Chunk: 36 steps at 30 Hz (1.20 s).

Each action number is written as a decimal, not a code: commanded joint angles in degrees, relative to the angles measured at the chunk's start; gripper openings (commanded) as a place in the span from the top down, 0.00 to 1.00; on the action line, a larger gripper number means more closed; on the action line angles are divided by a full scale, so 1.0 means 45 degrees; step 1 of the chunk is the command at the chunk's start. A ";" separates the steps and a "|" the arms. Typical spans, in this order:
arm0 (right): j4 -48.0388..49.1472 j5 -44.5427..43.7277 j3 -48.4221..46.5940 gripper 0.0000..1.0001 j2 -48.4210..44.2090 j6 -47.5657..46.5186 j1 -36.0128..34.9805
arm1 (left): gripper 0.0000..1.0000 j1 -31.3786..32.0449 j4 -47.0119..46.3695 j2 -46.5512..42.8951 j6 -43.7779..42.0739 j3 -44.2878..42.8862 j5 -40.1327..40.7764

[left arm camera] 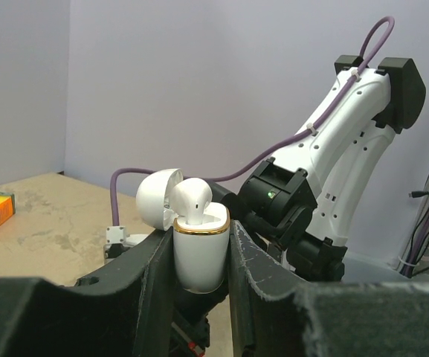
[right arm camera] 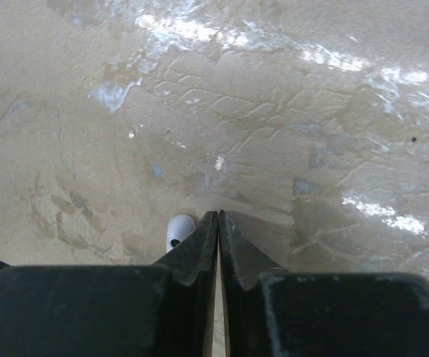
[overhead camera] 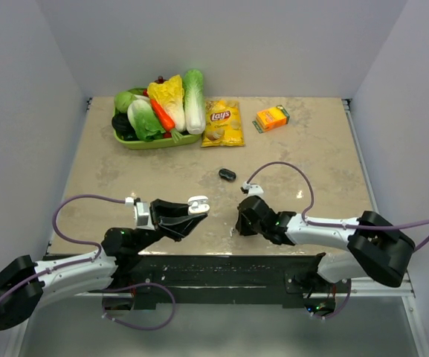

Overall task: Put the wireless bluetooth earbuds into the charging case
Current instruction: Pick up the earbud from the center of the board.

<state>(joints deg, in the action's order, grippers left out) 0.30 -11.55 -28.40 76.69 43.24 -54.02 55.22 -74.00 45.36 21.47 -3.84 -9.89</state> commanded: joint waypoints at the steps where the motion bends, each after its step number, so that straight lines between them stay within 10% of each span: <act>1: -0.1548 -0.1512 -0.0485 0.77 -0.0749 0.0214 -0.0027 | 1.00 0.0072 -0.1584 -0.0275 -0.0201 0.0091 0.0225; 10: -0.2233 -0.0483 -0.2261 0.36 -0.1751 -0.1911 -0.0105 | 1.00 0.0131 -0.1622 -0.0081 -0.0319 0.0071 0.0362; 36: -0.2839 -0.0831 -0.3122 0.44 0.1787 -0.1465 -0.1218 | 1.00 0.0248 -0.1682 -0.0022 -0.0221 0.0364 0.0615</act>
<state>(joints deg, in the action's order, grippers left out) -13.30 -13.80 -41.69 85.19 35.22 -59.31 55.96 -74.04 45.84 21.41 -3.16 -8.27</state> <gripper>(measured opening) 0.573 0.341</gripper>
